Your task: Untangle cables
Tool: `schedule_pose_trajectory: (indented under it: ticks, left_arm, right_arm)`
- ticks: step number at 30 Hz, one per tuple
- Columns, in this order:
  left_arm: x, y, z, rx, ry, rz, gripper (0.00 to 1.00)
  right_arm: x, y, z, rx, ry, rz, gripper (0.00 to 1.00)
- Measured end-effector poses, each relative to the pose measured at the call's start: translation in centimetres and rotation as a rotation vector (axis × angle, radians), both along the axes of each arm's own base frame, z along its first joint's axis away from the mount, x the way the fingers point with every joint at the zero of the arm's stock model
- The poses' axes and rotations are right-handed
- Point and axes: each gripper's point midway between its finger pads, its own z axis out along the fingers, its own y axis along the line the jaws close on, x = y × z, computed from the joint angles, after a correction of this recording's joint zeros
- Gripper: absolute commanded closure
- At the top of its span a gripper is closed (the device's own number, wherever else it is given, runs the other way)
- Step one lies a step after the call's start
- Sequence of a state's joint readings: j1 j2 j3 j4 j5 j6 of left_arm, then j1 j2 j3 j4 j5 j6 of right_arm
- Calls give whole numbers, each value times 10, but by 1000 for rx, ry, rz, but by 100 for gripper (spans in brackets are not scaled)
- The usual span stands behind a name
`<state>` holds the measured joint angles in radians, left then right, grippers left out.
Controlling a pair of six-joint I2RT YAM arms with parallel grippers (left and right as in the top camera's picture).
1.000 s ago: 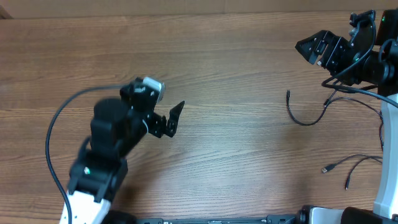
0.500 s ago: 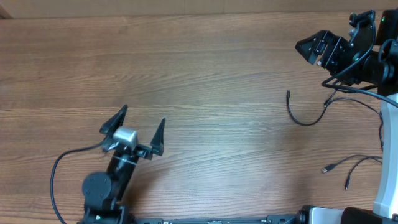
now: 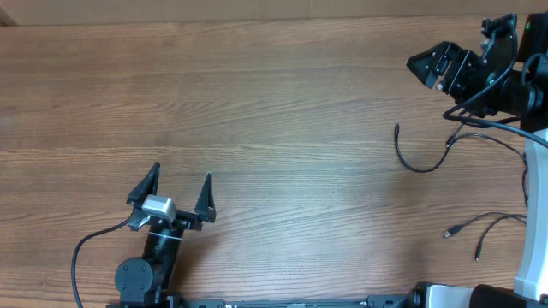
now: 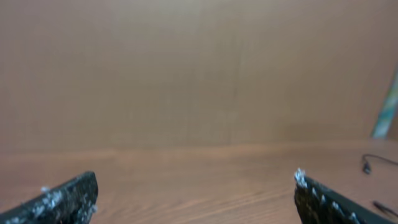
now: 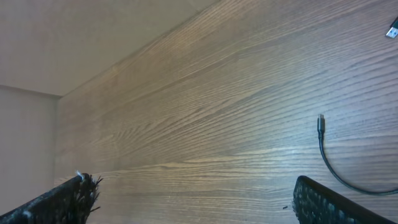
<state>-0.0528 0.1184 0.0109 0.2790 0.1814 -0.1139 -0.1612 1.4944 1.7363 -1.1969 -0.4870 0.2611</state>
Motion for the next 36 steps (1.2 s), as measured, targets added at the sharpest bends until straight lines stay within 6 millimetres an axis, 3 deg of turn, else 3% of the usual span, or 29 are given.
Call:
schedule_pose_trajectory:
  ticks: [10, 36]
  left_arm:
    - [0, 29, -62, -47, 255, 142, 0]
    - [1, 35, -63, -36, 255, 181, 0]
  right_arm:
    - [0, 0, 0, 0, -1, 0, 0]
    - [0, 0, 0, 0, 0, 0, 0]
